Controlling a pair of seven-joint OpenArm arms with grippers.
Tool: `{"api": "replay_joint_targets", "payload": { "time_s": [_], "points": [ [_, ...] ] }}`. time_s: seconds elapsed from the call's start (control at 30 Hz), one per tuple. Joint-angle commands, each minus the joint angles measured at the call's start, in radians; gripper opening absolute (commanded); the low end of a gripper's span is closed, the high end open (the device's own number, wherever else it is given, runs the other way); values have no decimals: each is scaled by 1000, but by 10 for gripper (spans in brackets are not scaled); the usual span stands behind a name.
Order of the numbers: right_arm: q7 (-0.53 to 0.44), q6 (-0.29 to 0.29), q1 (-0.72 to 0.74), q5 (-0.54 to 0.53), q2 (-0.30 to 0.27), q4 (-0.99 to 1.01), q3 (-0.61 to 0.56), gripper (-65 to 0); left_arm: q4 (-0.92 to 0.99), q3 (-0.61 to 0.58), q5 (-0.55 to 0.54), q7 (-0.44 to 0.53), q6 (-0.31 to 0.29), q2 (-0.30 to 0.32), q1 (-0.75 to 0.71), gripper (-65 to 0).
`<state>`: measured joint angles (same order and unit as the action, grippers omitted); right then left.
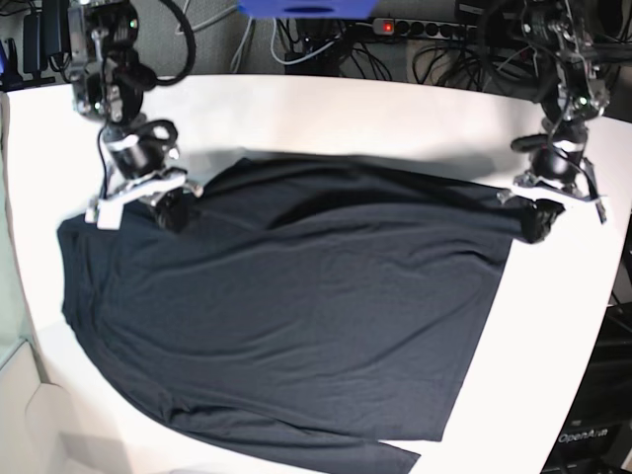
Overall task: Fold the T-shirt properly
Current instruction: 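Lift the hem corners and pull them toward the collar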
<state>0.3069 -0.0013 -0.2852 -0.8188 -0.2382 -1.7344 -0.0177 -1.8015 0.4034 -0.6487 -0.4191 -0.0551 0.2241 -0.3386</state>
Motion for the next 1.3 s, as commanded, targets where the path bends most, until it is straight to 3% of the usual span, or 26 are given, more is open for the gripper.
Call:
{"api": "replay_joint_targets", "payload": {
  "time_s": [0.0, 0.27, 0.87, 1.03, 1.27],
  "points": [
    [-10, 4, 20, -10, -10, -16, 5, -650, -16, 7, -4, 22, -4, 11, 9, -650],
    [42, 4, 106, -9, -28, 23, 5, -650, 88, 9, -4, 21, -4, 16, 59, -650],
    [44, 5, 217, -7, -42, 170, -5, -650, 197, -1, -6, 21, -4, 11, 183, -650],
    [44, 7, 215, -7, -42, 170, -6, -650, 205, 7, -4, -99, -4, 10, 247, -650],
    [44, 7, 215, -7, -42, 179, -20, -650, 256, 9, 2, -174, -1, -7, 304, -650]
  ]
}}
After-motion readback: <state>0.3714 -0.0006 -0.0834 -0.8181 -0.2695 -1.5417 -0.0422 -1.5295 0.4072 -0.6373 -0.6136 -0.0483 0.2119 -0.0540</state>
